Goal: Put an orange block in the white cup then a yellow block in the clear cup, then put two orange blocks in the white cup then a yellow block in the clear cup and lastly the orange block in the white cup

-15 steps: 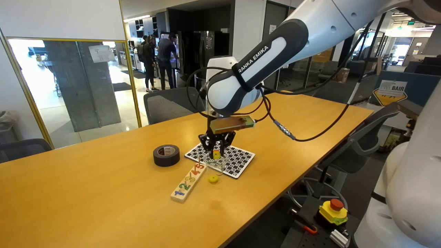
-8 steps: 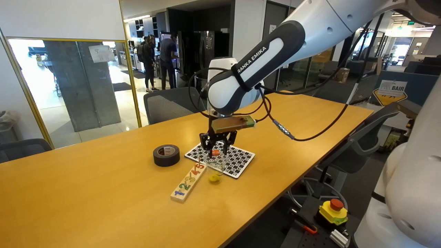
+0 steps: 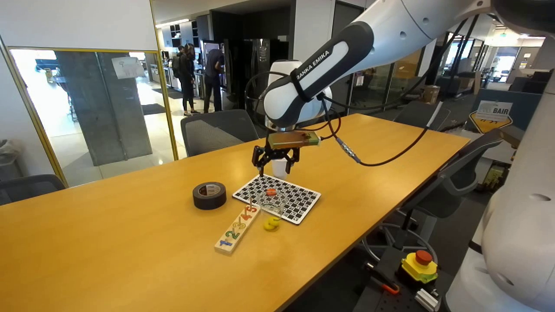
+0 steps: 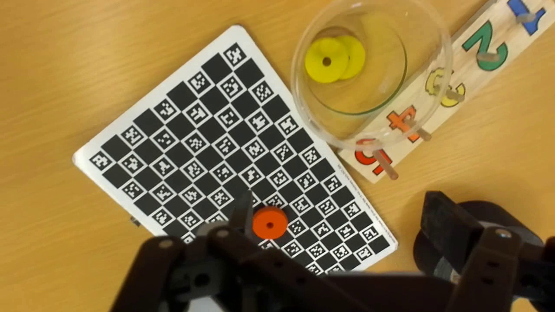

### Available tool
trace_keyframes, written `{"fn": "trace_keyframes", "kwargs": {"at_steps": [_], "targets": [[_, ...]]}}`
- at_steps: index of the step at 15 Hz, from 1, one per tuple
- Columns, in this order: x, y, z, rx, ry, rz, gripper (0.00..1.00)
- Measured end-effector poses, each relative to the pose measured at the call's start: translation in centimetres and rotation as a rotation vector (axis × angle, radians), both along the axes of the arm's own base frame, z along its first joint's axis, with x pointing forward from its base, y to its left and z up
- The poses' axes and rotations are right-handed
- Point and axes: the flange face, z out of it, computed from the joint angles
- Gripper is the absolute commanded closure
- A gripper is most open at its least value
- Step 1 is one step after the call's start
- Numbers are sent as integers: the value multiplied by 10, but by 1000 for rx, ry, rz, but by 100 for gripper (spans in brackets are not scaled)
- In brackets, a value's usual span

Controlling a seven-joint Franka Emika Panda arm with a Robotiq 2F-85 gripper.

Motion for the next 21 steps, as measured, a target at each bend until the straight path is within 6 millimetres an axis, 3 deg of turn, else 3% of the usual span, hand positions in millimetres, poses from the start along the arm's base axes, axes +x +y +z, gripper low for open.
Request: {"fn": "trace_keyframes", "kwargs": {"at_steps": [4,9,13,21], "targets": [[28,-23,-18,-7,6,-32,0],[58,-40,-73,-20,51,-59,0],[68,-52,-110,-32,82,-86,0],[74,-61,-133,-47,77,-107,0]]}}
